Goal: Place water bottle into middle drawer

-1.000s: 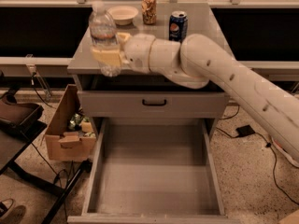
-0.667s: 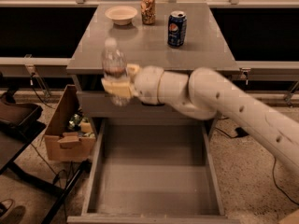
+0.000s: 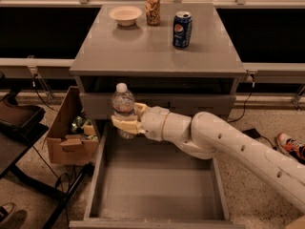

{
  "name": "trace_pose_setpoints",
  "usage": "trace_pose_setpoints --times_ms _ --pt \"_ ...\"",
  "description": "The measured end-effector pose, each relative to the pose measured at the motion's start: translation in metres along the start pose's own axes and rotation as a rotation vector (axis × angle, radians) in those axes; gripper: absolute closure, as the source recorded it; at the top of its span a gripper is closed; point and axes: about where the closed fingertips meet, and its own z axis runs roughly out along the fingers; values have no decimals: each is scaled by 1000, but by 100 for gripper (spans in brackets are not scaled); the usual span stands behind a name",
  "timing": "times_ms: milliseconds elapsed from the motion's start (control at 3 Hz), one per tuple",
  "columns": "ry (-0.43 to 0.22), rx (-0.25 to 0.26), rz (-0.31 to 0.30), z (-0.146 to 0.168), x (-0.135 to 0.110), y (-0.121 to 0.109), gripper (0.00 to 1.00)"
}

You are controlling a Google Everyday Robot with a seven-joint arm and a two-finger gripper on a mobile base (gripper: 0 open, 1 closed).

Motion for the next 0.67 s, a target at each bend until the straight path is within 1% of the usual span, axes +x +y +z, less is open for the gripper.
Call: trace_pose_setpoints --times_ms 333,667 --pt "0 0 -1 0 0 0 100" --pt "-12 -19 32 16 17 9 100"
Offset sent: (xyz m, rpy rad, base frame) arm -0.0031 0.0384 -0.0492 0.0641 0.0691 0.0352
